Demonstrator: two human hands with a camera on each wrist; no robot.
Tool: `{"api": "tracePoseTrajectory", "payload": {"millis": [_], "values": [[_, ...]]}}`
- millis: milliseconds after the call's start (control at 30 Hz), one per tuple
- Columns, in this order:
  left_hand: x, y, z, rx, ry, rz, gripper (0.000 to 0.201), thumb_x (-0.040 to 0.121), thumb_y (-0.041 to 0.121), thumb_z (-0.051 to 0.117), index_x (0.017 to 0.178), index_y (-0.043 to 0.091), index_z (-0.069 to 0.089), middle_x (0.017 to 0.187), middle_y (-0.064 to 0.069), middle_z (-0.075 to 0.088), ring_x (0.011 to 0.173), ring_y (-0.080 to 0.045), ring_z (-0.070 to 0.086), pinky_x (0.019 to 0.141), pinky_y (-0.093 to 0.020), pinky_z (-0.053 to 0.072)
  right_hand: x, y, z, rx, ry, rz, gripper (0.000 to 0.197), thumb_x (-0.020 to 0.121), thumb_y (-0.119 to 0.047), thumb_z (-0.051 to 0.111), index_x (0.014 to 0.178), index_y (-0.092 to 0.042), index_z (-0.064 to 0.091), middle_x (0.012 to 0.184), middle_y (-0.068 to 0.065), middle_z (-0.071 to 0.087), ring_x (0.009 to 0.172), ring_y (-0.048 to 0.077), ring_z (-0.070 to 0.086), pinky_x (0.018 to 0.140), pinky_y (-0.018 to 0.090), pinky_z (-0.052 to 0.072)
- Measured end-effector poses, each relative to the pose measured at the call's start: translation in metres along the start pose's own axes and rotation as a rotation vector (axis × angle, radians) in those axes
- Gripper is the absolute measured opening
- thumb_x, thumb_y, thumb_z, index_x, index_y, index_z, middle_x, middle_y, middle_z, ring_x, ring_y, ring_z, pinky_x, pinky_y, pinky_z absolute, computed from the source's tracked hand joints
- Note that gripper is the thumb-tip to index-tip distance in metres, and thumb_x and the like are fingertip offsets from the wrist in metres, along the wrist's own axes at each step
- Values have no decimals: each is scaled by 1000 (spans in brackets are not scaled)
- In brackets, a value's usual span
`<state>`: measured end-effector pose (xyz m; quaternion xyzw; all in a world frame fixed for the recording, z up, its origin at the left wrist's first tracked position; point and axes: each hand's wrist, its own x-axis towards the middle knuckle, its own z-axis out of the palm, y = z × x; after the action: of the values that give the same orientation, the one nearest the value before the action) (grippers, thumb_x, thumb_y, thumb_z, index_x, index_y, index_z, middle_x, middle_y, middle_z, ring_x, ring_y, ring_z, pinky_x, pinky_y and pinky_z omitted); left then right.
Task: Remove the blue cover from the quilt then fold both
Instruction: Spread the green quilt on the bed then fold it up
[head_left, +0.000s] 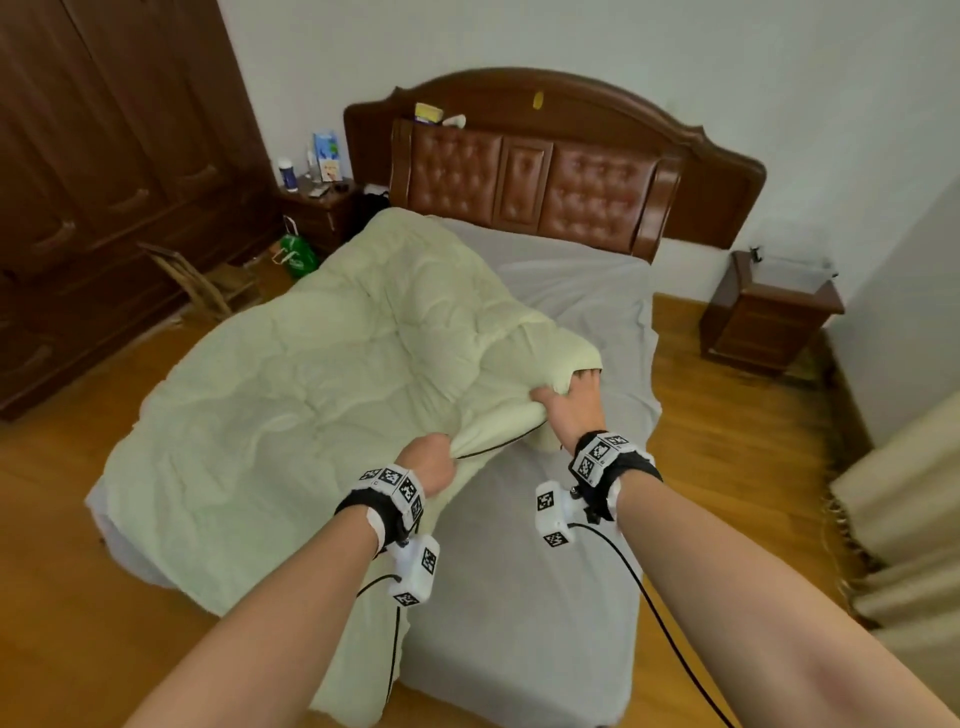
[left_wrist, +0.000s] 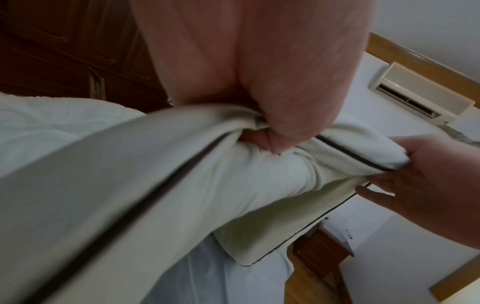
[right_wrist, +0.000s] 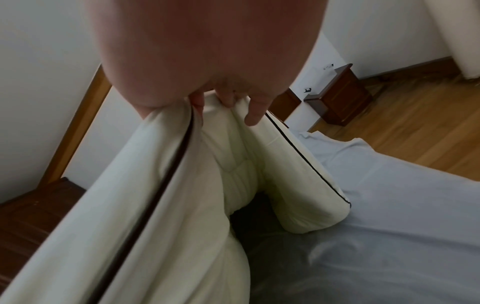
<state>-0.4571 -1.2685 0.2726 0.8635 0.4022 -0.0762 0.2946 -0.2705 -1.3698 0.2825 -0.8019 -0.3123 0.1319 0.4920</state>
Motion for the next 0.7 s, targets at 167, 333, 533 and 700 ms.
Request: {"api": "tracePoseTrajectory", "payload": {"millis": [167, 333, 533, 700], "values": [[12, 41, 18, 24, 0, -22, 25, 92, 4, 41, 110, 0, 58, 112, -19, 63, 103, -34, 61, 81, -31, 46, -1, 35, -47, -51, -97, 102, 64, 79, -25, 73, 137, -9, 51, 141, 5, 38, 137, 20, 28, 119, 38, 21], [29, 86, 60, -2, -17, -40, 24, 90, 3, 40, 103, 0, 60, 106, -19, 65, 98, -34, 63, 77, -31, 46, 13, 87, -87, 64, -141, 322, 48, 79, -27, 74, 120, -5, 61, 116, 6, 63, 109, 26, 59, 96, 34, 46], [79, 149, 76, 6, 47, -125, 27, 92, 6, 40, 107, 0, 61, 110, -18, 64, 101, -33, 62, 80, -31, 46, 75, 157, -116, 239, -246, 439, 41, 68, -50, 70, 93, -18, 63, 104, 4, 66, 102, 27, 62, 97, 51, 50], [131, 245, 99, -30, 146, -240, 31, 92, 5, 40, 113, -2, 61, 121, -22, 61, 110, -36, 58, 88, -32, 44, 143, 205, -179, 589, -409, 618, 23, 96, -32, 52, 118, -23, 53, 116, -1, 57, 108, 23, 60, 99, 44, 49]]}}
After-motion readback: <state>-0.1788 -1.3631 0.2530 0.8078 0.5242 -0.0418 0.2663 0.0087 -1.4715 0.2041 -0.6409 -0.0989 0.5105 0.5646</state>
